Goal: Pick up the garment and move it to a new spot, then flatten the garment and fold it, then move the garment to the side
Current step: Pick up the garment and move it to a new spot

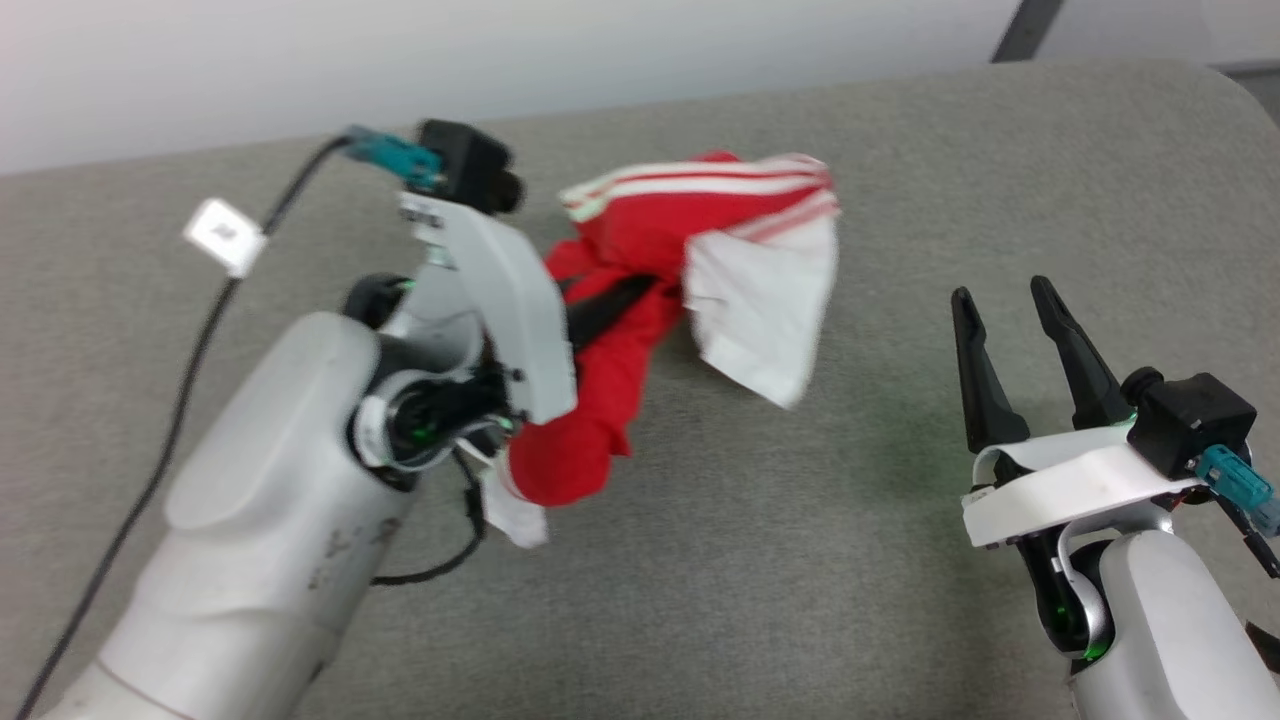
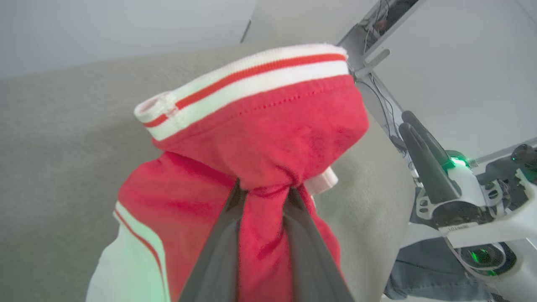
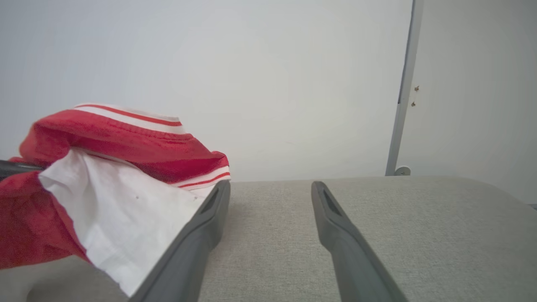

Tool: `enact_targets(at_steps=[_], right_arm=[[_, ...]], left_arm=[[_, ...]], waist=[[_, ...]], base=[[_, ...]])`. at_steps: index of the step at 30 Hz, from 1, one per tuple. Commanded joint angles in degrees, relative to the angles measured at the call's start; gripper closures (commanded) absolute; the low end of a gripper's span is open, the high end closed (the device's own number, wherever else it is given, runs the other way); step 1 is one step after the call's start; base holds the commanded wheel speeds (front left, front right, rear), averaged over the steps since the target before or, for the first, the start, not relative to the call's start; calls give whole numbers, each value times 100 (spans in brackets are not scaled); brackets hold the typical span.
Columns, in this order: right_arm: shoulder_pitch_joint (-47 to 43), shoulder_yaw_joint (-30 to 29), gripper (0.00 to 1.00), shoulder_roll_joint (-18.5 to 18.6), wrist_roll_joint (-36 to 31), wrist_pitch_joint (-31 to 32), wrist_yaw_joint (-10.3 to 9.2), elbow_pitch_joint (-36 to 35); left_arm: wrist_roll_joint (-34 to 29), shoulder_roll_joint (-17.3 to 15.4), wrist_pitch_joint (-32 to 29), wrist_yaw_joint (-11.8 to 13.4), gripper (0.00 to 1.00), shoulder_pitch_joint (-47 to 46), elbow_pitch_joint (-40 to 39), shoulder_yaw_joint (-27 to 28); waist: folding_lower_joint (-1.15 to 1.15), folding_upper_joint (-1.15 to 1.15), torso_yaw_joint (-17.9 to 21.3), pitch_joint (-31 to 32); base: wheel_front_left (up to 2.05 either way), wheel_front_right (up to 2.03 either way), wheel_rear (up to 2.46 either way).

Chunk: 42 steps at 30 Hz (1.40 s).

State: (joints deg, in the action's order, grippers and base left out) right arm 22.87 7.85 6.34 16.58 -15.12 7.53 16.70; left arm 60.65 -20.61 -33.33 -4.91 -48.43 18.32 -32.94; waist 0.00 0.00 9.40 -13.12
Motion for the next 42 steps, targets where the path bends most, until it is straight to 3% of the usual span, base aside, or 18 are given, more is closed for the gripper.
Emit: enact_targets(at_steps=[1,5,13,21,27,28,32,33,42], right_arm=[[5,-40,0,-49,7,-2,-8,-20],[93,-132,0,-112,51,-2,-9,-67],[256,-193,0,-276,141,-2,-8,-158],[302,-300,0,-320,135,-2,-8,-195],[330,-244,0,-329,81,-2,-9,-150],[331,-244,0,-331,64,-2,-8,-139],[258,-276,0,-262,7,-2,-9,-119],[229,-265,0,-234,-7,-2,-8,-105],[68,-216,0,26,-121,-2,-9,-5]], left_arm=[[39,62,-75,62,100,-94,-4,-31],[-87,236,-160,35,100,-187,269,-250],[-550,117,36,-184,100,-468,1504,-668],[-973,88,113,-226,100,-749,2560,-1300],[-918,45,437,-218,100,-768,2660,-1801],[-864,19,482,-221,94,-754,2622,-1875],[-704,-37,875,-227,9,-846,2517,-1989],[-670,-35,968,-227,0,-863,2470,-2043],[-267,-48,1865,-248,0,-979,1986,-2292]], waist=[[0,0,253,-219],[0,0,534,-378],[0,0,959,-728],[0,0,968,-916],[0,0,898,-865],[0,0,867,-841],[0,0,662,-723],[0,0,602,-680],[0,0,53,-280]], base=[[0,0,0],[0,0,0],[0,0,0],[0,0,0],[0,0,0],[0,0,0],[0,0,0],[0,0,0],[0,0,0]])
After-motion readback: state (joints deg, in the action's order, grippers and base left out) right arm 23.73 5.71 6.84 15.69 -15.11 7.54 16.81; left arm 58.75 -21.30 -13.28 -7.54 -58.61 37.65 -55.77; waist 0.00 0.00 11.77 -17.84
